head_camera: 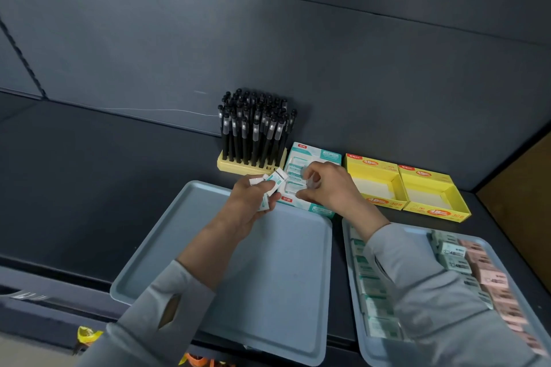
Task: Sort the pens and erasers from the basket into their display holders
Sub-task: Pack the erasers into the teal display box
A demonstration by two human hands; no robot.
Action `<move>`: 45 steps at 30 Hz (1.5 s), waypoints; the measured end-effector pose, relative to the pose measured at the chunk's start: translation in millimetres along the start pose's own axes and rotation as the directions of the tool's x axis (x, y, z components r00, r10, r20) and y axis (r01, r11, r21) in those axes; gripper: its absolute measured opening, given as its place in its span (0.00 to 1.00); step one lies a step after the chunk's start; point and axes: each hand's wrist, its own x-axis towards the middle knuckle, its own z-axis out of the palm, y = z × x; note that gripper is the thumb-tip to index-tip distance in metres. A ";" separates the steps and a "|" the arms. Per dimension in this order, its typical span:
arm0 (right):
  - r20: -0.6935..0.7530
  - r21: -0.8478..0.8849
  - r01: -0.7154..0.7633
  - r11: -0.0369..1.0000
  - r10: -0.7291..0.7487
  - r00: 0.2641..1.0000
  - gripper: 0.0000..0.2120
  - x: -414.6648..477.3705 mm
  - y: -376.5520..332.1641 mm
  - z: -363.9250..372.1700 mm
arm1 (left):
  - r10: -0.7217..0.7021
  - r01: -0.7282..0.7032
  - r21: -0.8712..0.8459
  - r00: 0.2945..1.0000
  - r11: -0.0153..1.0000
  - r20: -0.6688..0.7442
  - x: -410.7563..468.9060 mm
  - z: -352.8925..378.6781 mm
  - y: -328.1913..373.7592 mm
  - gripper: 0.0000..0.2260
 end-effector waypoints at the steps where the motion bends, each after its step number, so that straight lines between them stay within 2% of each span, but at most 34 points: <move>1: 0.010 0.010 -0.019 1.000 0.019 1.000 0.15 0.2 0.1 -0.4 | -0.002 0.002 -0.006 1.000 1.000 -0.002 0.0 0.0 0.3 0.12; 5: 0.036 0.046 -0.068 0.997 0.066 0.997 0.12 2.8 5.3 -3.6 | -0.018 0.018 -0.024 1.000 1.000 0.007 -2.8 1.0 -0.4 0.12; 10: 0.047 0.099 -0.005 0.995 0.000 0.999 0.13 1.0 6.9 -0.5 | -0.017 0.016 -0.034 1.000 0.999 -0.017 -1.3 -0.5 -1.3 0.13; 16: 0.085 0.073 0.047 0.996 -0.054 0.995 0.12 2.6 9.7 -3.8 | -0.028 0.028 -0.061 1.000 0.998 -0.006 -0.5 -2.9 -1.9 0.07; 21: 0.082 0.139 0.039 0.989 -0.051 0.995 0.12 4.4 8.2 -9.7 | -0.041 0.041 -0.112 0.999 0.993 0.003 -0.1 -4.0 -1.7 0.10; 27: 0.024 0.048 0.072 0.996 -0.074 0.997 0.13 5.5 0.6 2.5 | -0.046 0.045 -0.116 0.999 0.992 -0.007 2.1 -3.9 -1.1 0.13; 29: 0.006 0.087 0.041 0.995 -0.041 0.999 0.12 6.9 4.1 2.5 | -0.045 0.045 -0.108 0.999 0.993 0.001 2.3 -4.4 -0.7 0.11; 33: -0.059 0.163 -0.145 0.976 0.157 0.986 0.13 15.4 7.6 -3.7 | -0.051 0.051 -0.119 0.999 0.992 0.006 2.5 -5.2 -0.9 0.12; 35: 0.031 0.145 -0.156 0.977 0.153 0.988 0.18 21.0 6.3 -2.3 | -0.048 0.049 -0.111 0.999 0.993 0.013 2.3 -5.1 -1.1 0.10; 38: 0.116 0.258 -0.161 0.953 0.135 0.984 0.22 23.0 5.8 -1.7 | -0.043 0.045 -0.114 0.999 0.992 0.025 1.7 -5.4 -0.5 0.07; 41: 0.094 0.285 -0.152 0.946 0.130 0.987 0.21 21.0 6.3 -3.4 | -0.033 0.036 -0.105 0.999 0.994 0.030 2.6 -7.0 -1.6 0.10; 45: -0.015 0.306 -0.119 0.944 0.130 0.991 0.15 19.3 2.5 -10.1 | 0.029 -0.029 -0.081 1.000 0.996 0.004 4.2 -7.4 -0.3 0.11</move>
